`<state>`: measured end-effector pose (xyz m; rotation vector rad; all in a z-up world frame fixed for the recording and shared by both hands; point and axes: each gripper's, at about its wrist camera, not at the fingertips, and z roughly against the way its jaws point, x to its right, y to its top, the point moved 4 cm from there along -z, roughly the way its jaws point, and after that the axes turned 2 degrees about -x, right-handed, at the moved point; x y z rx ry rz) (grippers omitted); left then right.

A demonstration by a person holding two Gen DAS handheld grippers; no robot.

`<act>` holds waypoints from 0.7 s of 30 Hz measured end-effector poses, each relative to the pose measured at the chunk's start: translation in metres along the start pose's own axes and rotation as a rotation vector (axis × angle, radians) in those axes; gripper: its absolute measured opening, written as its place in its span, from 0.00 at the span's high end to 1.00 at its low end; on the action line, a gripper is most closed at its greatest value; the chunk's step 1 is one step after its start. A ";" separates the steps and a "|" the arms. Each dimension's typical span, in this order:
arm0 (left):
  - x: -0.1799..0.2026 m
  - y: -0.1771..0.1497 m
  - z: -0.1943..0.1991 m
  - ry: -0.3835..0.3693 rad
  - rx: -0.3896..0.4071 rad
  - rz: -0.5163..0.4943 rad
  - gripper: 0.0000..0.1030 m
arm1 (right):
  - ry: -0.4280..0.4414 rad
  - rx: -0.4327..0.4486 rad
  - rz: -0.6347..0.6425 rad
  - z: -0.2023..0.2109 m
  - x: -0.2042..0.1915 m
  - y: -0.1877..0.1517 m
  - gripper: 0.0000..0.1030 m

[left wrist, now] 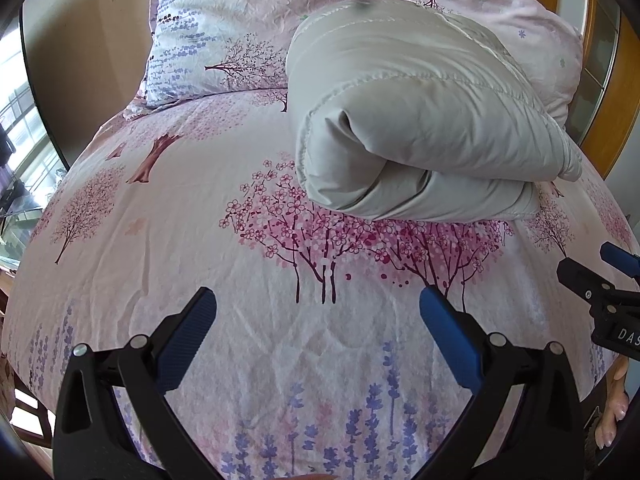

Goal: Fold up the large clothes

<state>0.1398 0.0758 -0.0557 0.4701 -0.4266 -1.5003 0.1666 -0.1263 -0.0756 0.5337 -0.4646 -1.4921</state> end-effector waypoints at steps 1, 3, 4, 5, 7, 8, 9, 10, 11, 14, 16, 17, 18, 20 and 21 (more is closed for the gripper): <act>0.000 0.000 0.000 0.001 0.001 -0.001 0.02 | 0.000 -0.001 0.000 0.000 0.000 0.000 0.01; 0.000 0.000 -0.001 0.003 0.000 -0.002 0.02 | 0.001 -0.002 0.001 -0.001 -0.001 -0.001 0.01; 0.000 0.000 -0.001 0.003 -0.001 -0.002 0.02 | 0.001 -0.002 0.001 -0.001 0.000 0.000 0.01; 0.000 0.000 -0.002 0.004 -0.001 -0.002 0.02 | 0.001 -0.003 0.001 -0.001 0.000 -0.001 0.01; 0.001 0.000 -0.002 0.003 -0.002 -0.003 0.02 | 0.002 -0.007 0.003 -0.002 0.000 -0.001 0.01; 0.001 0.000 -0.002 0.004 -0.002 -0.004 0.02 | 0.003 -0.008 0.003 -0.002 0.000 -0.001 0.01; 0.001 0.000 -0.002 0.004 -0.001 -0.005 0.02 | 0.004 -0.009 0.003 -0.002 -0.001 -0.002 0.01; 0.001 0.000 -0.002 0.006 0.000 -0.006 0.02 | 0.004 -0.009 0.005 -0.002 -0.001 -0.002 0.01; 0.001 0.000 -0.002 0.007 0.001 -0.007 0.02 | 0.004 -0.009 0.006 -0.002 -0.001 -0.001 0.01; 0.002 -0.001 -0.002 0.006 0.005 -0.005 0.02 | 0.004 -0.009 0.008 -0.002 -0.001 -0.001 0.01; 0.002 -0.001 -0.002 0.003 0.007 -0.003 0.02 | 0.004 -0.010 0.008 -0.003 -0.001 -0.001 0.01; 0.002 -0.001 -0.002 0.004 0.006 -0.004 0.02 | 0.005 -0.012 0.008 -0.003 -0.001 -0.001 0.01; 0.003 -0.001 -0.002 0.003 0.007 -0.004 0.02 | 0.005 -0.013 0.008 -0.003 -0.002 -0.002 0.01; 0.003 -0.001 -0.001 0.008 0.010 -0.005 0.02 | 0.006 -0.015 0.010 -0.004 -0.001 -0.001 0.01; 0.003 -0.002 -0.001 0.008 0.010 -0.006 0.02 | 0.005 -0.015 0.009 -0.004 -0.002 -0.001 0.01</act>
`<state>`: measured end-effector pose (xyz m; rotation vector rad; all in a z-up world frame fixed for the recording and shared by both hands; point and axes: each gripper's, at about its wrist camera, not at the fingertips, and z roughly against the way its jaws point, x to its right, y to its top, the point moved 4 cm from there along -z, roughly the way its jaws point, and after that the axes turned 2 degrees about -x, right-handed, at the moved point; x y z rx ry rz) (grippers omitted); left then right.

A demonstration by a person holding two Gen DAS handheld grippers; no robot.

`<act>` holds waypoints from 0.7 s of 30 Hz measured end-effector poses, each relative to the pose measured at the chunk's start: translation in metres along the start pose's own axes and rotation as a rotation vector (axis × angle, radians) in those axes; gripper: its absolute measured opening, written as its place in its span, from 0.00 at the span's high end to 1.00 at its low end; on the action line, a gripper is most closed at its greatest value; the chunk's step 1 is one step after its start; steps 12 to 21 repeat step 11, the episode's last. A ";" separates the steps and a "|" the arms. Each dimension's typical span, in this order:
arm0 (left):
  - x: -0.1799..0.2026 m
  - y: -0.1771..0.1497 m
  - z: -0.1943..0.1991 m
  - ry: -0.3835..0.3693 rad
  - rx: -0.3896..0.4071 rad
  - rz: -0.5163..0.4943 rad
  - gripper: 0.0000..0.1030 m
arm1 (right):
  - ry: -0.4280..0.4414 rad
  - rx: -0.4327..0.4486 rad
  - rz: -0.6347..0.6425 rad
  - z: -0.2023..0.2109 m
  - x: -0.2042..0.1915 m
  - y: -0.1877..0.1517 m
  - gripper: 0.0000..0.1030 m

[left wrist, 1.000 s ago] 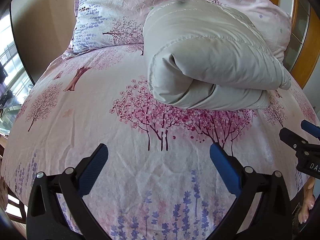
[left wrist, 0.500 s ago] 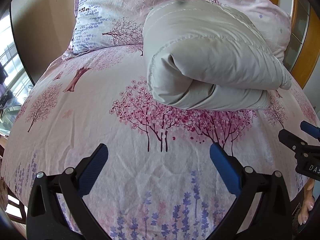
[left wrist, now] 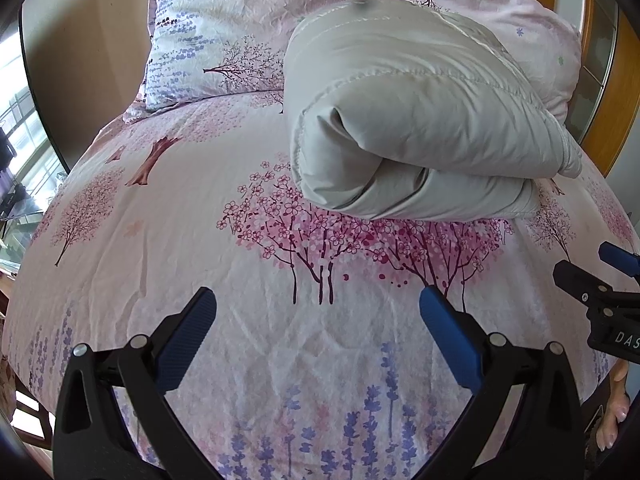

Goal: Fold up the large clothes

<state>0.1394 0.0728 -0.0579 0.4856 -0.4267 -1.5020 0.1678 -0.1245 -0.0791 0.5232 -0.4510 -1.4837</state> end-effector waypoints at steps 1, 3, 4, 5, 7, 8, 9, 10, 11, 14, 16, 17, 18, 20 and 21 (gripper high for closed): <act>0.000 0.000 0.000 -0.001 -0.001 0.001 0.02 | 0.000 0.000 0.000 0.000 0.000 0.000 0.01; 0.000 0.000 0.000 0.002 0.001 0.000 0.02 | -0.002 -0.002 0.000 0.000 -0.001 -0.001 0.01; 0.000 0.000 0.000 0.007 0.003 -0.002 0.02 | -0.001 -0.004 0.000 -0.001 -0.002 -0.001 0.01; 0.001 -0.001 0.000 0.008 0.003 -0.002 0.02 | 0.000 -0.005 0.000 -0.001 -0.002 -0.001 0.01; 0.001 -0.001 0.000 0.005 0.001 -0.002 0.02 | 0.002 -0.009 -0.001 -0.002 -0.001 -0.002 0.01; 0.001 -0.001 -0.001 0.005 -0.001 -0.002 0.02 | 0.003 -0.009 -0.002 -0.003 -0.001 -0.002 0.01; 0.001 -0.001 -0.001 0.004 -0.002 -0.001 0.02 | 0.004 -0.010 -0.002 -0.003 0.000 -0.002 0.01; 0.001 -0.001 -0.002 0.004 -0.004 0.001 0.02 | 0.006 -0.010 0.000 -0.003 0.002 -0.001 0.01; 0.001 -0.001 -0.002 0.004 -0.005 0.002 0.02 | 0.006 -0.010 0.000 -0.003 0.002 0.000 0.01; 0.001 -0.001 -0.002 0.004 -0.005 0.002 0.02 | 0.006 -0.010 0.000 -0.003 0.002 0.000 0.01; 0.001 -0.001 -0.002 0.004 -0.005 0.002 0.02 | 0.006 -0.010 0.000 -0.003 0.002 0.000 0.01; 0.001 -0.001 -0.002 0.004 -0.005 0.002 0.02 | 0.006 -0.010 0.000 -0.003 0.002 0.000 0.01; 0.001 -0.001 -0.002 0.004 -0.005 0.002 0.02 | 0.006 -0.010 0.000 -0.003 0.002 0.000 0.01; 0.001 -0.001 -0.002 0.004 -0.005 0.002 0.02 | 0.006 -0.010 0.000 -0.003 0.002 0.000 0.01; 0.001 -0.001 -0.002 0.004 -0.005 0.002 0.02 | 0.006 -0.010 0.000 -0.003 0.002 0.000 0.01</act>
